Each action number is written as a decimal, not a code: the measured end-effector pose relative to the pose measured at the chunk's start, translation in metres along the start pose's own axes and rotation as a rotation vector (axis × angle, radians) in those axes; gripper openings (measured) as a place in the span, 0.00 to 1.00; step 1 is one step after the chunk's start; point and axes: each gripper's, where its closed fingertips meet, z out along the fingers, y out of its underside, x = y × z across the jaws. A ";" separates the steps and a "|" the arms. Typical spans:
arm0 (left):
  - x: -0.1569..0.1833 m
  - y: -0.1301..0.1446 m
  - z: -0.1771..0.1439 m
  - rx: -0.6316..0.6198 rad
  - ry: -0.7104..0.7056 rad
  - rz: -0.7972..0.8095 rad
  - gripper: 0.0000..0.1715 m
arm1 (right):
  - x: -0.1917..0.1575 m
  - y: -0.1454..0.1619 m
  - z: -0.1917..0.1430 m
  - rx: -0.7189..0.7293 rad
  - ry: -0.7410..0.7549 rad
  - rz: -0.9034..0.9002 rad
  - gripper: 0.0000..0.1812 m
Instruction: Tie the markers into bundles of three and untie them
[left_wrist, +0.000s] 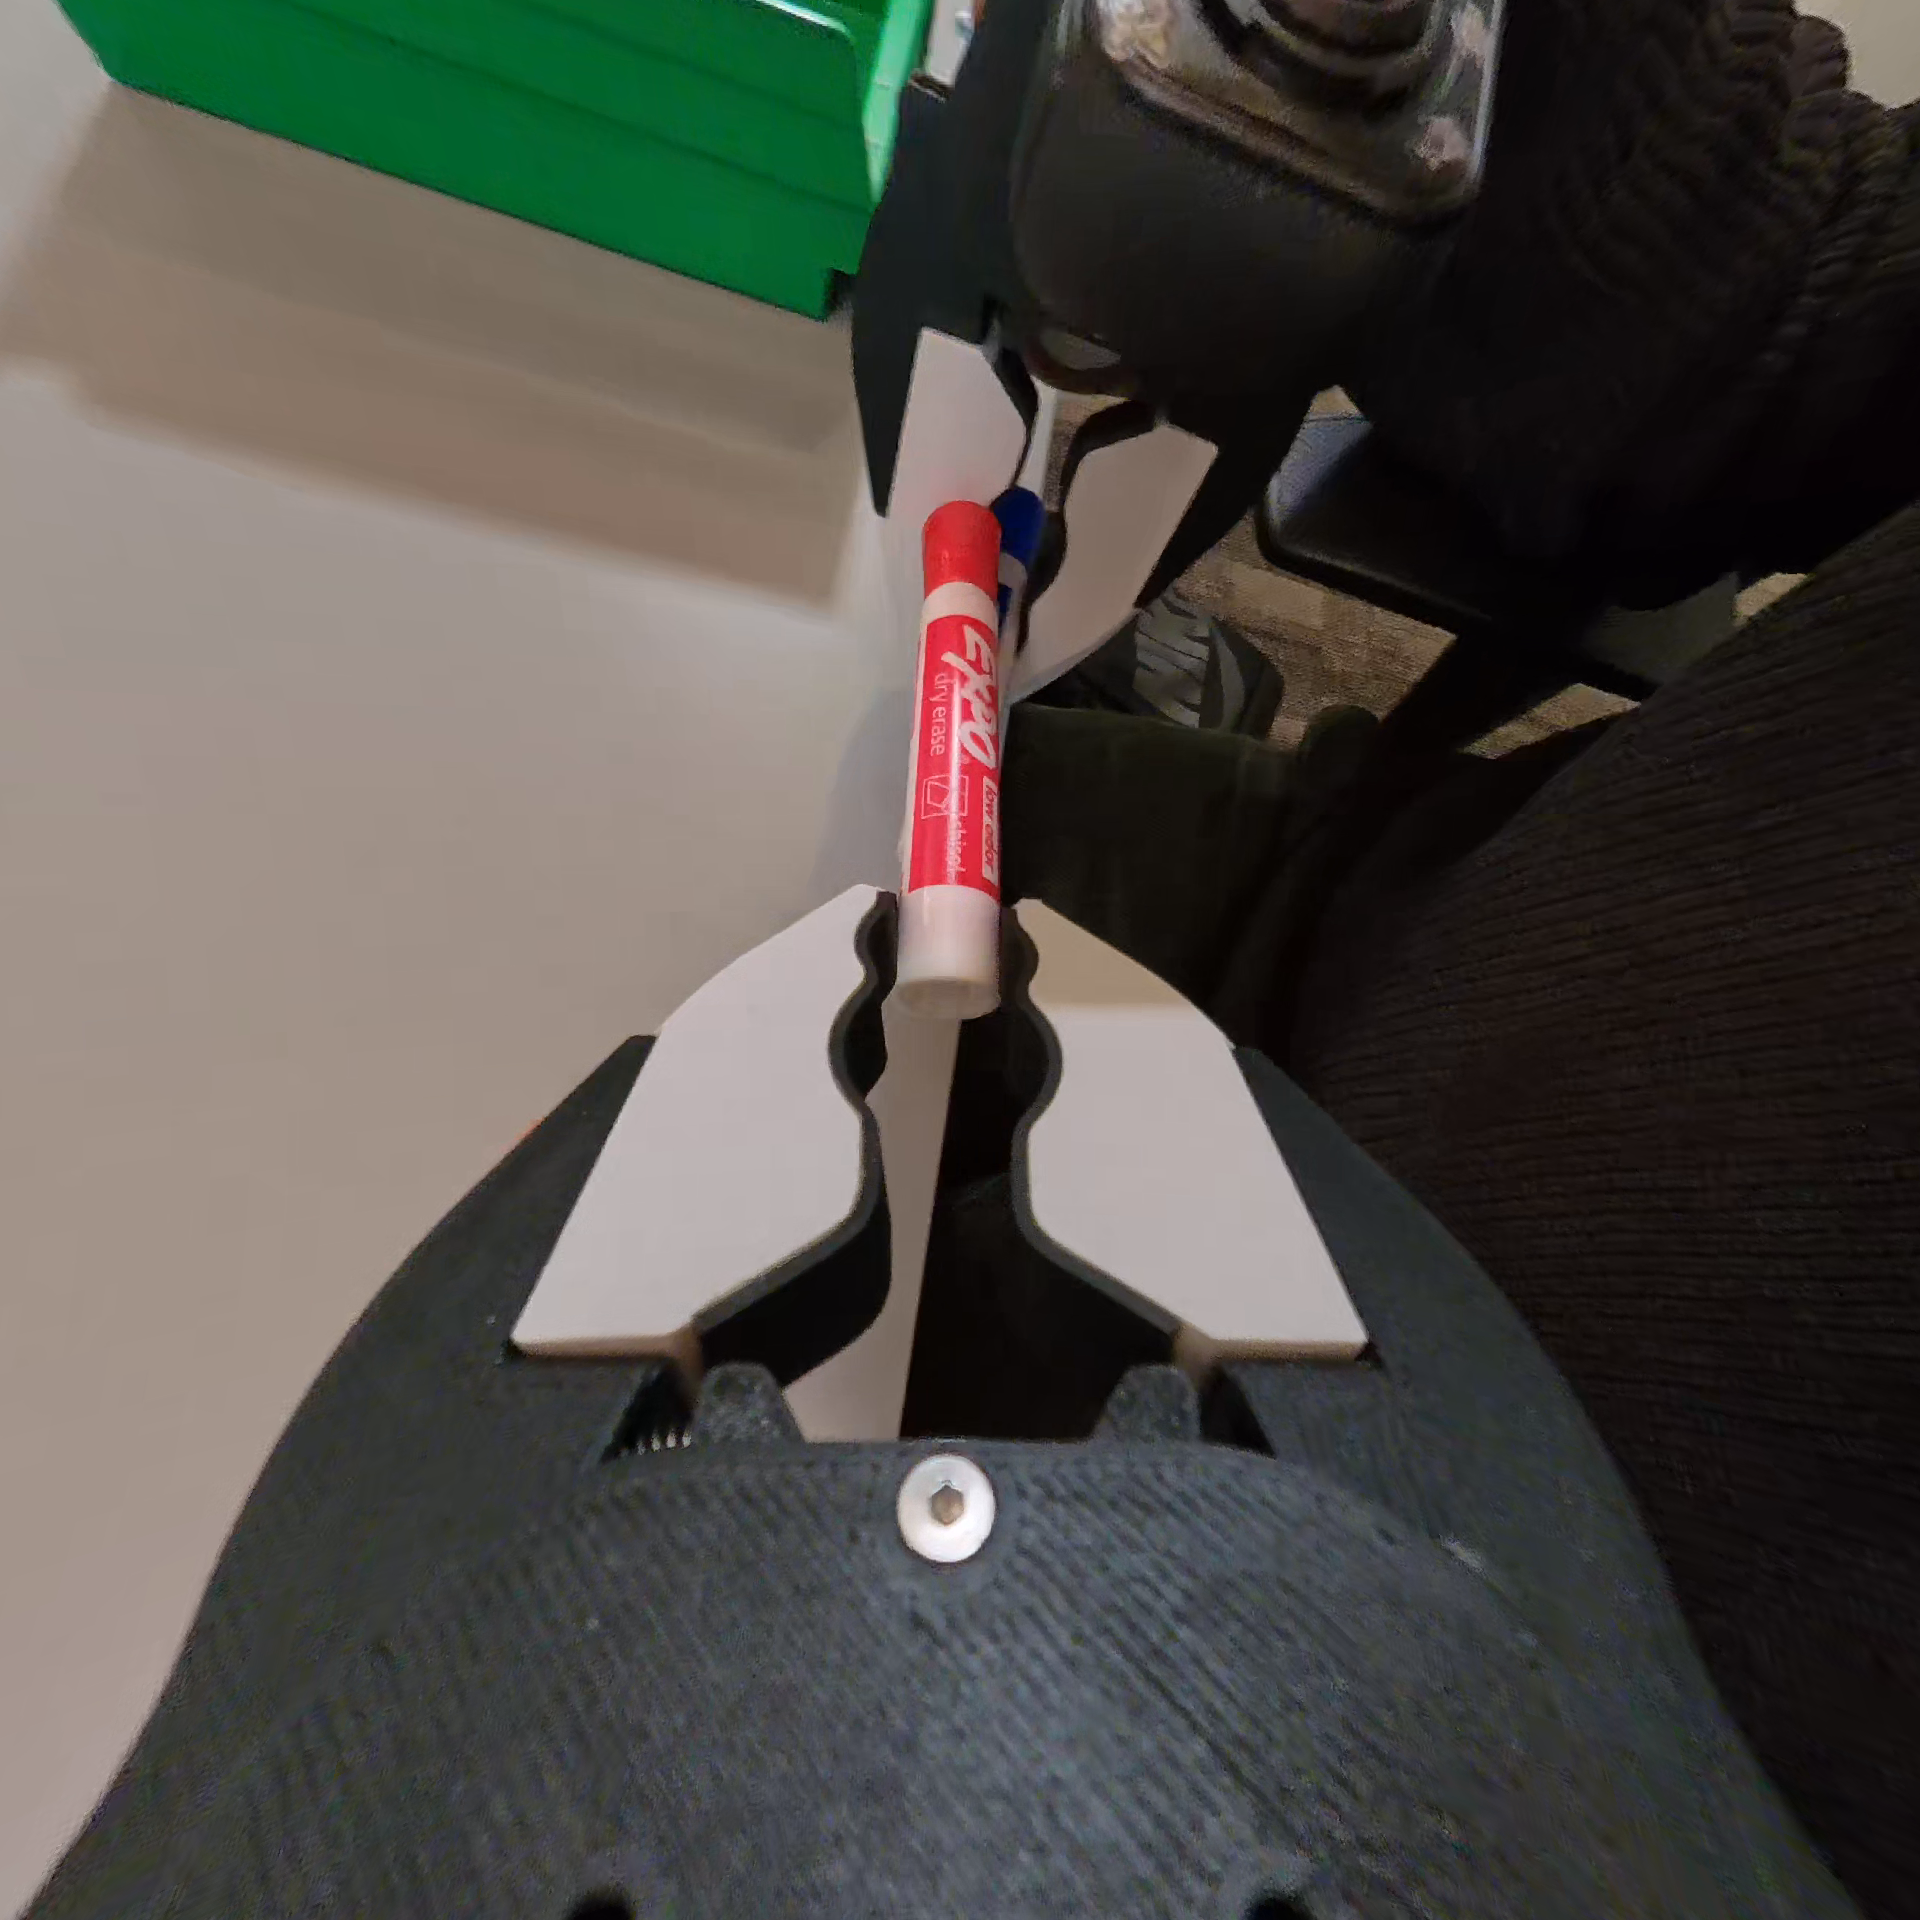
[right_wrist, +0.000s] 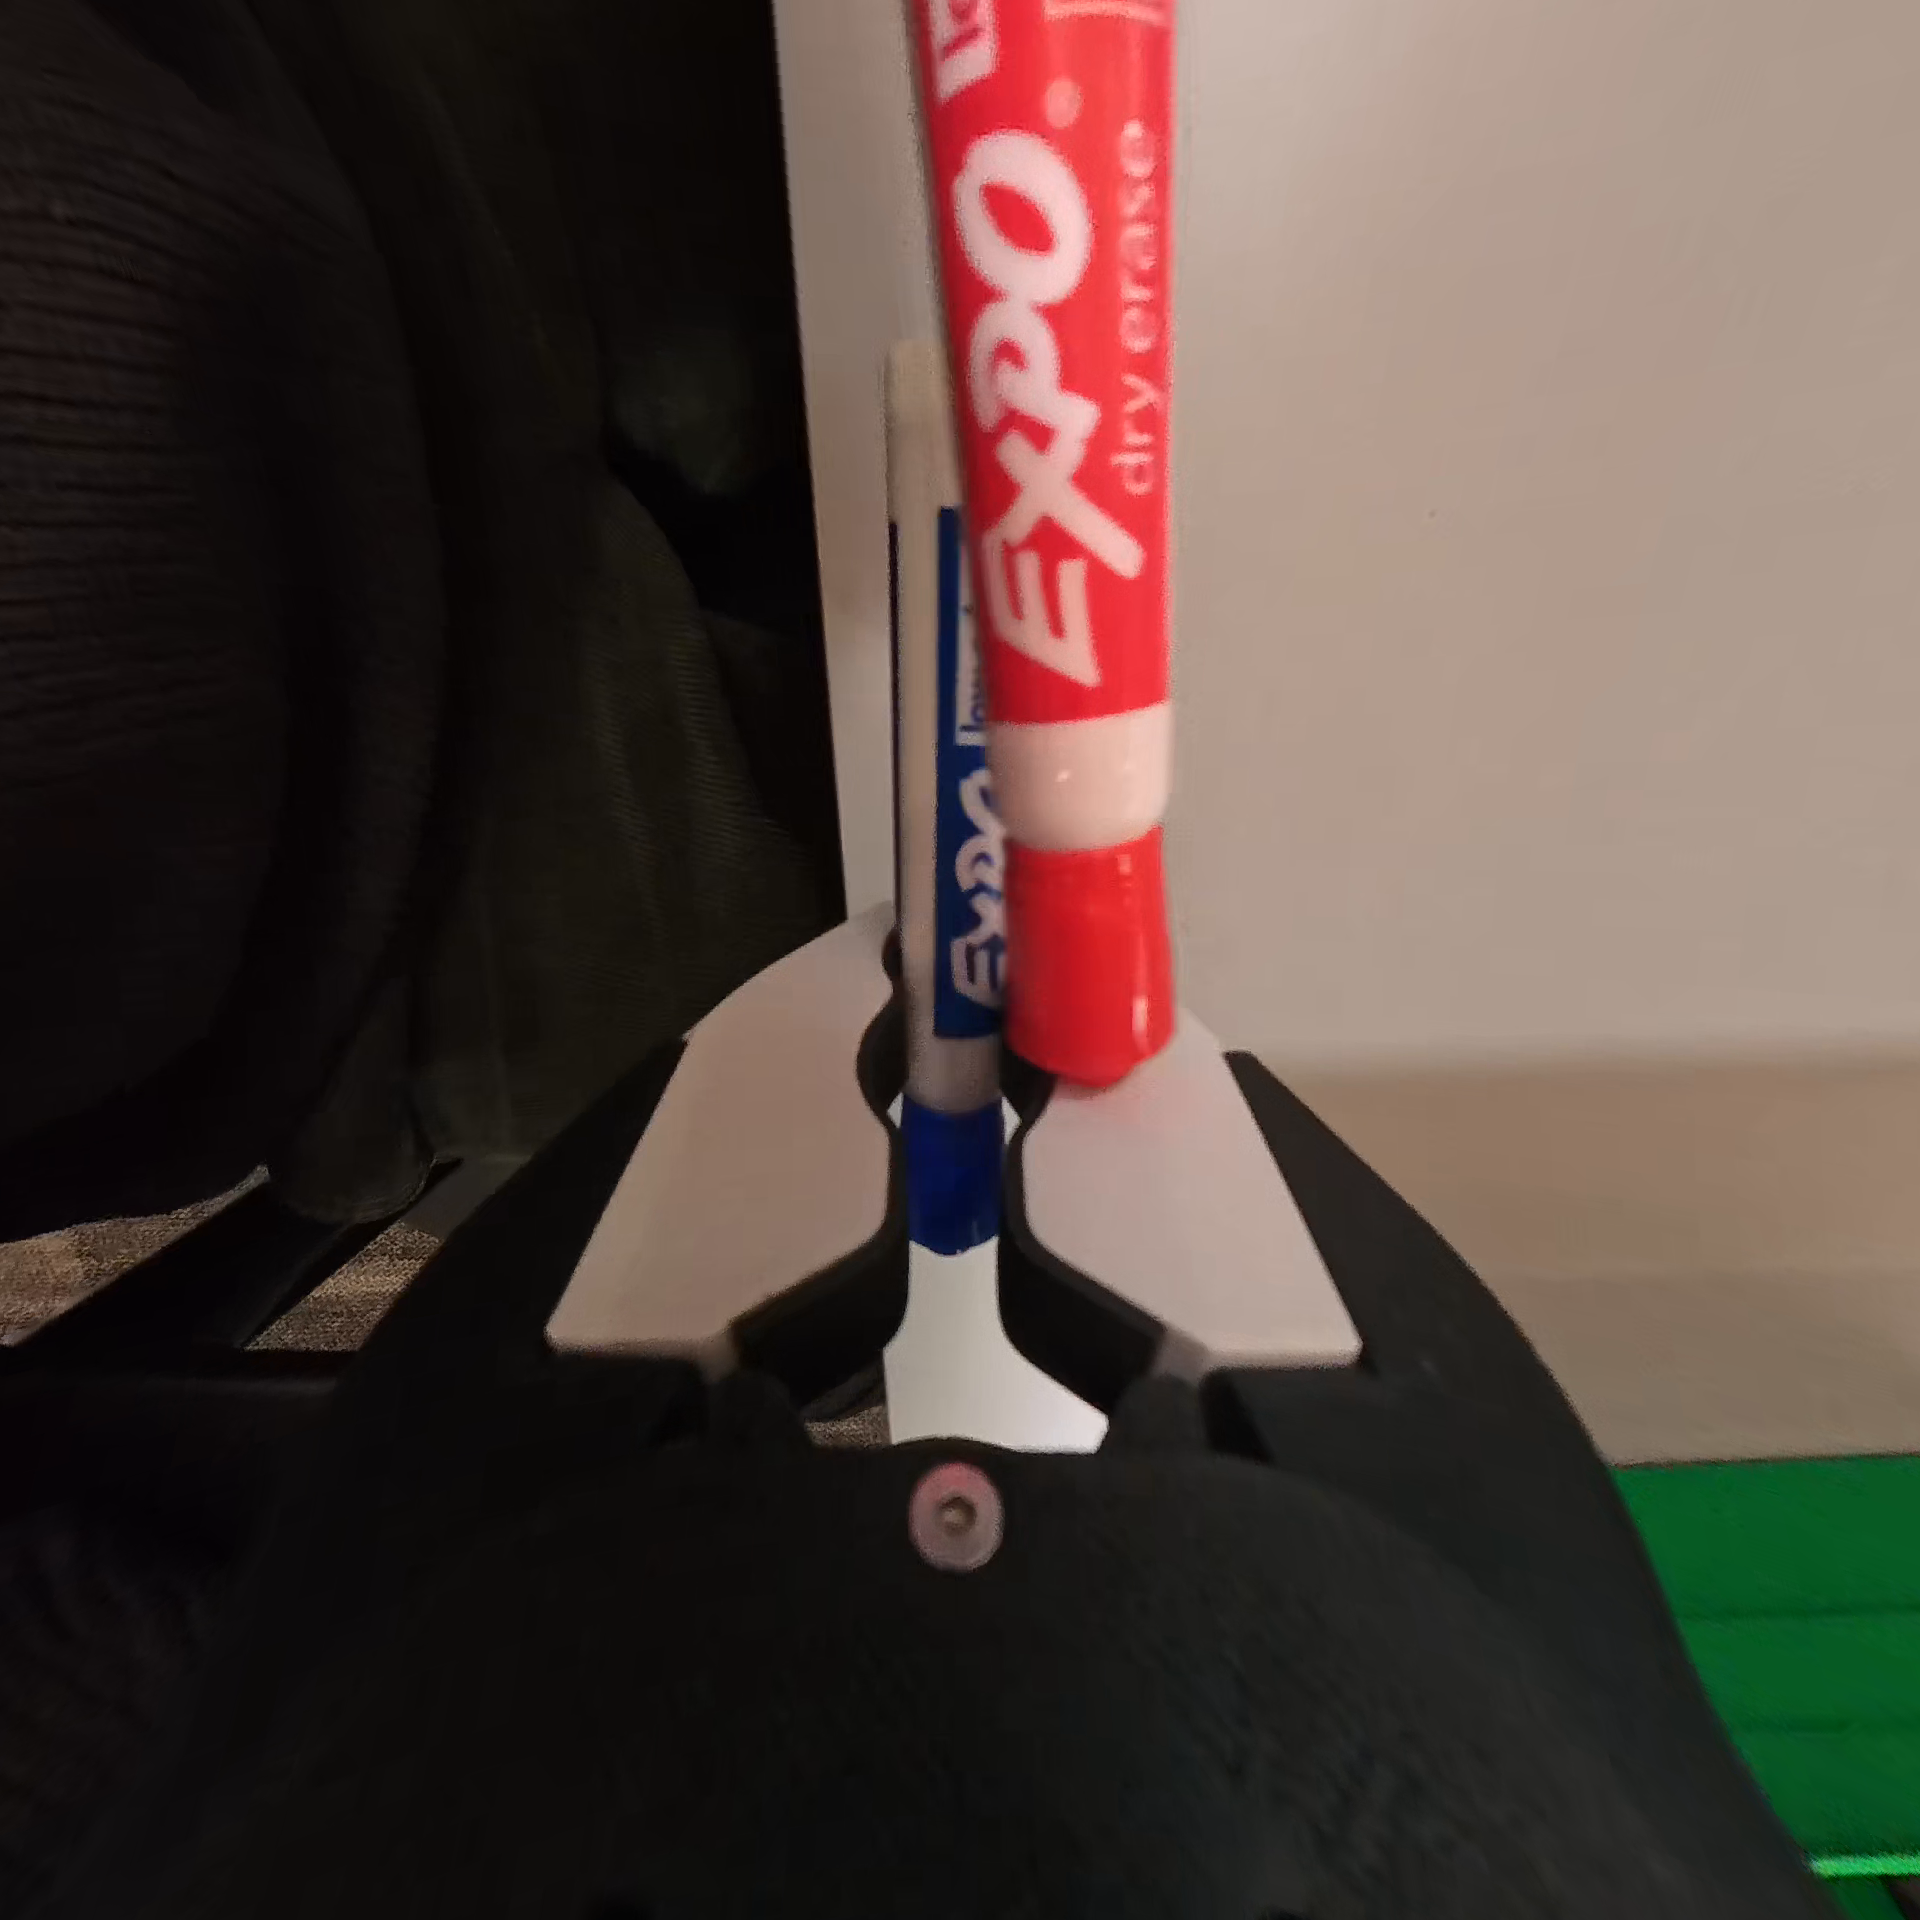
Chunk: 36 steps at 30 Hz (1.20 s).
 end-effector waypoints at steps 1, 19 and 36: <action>0.006 0.003 -0.001 0.001 0.017 0.006 0.11 | -0.002 -0.001 0.000 -0.003 0.006 -0.004 0.08; 0.010 0.009 0.004 0.063 0.101 -0.047 0.11 | -0.012 -0.007 0.012 0.013 -0.044 -0.004 0.08; -0.002 -0.001 0.044 0.223 0.128 -0.125 0.12 | -0.005 -0.002 0.020 0.013 -0.054 0.028 0.08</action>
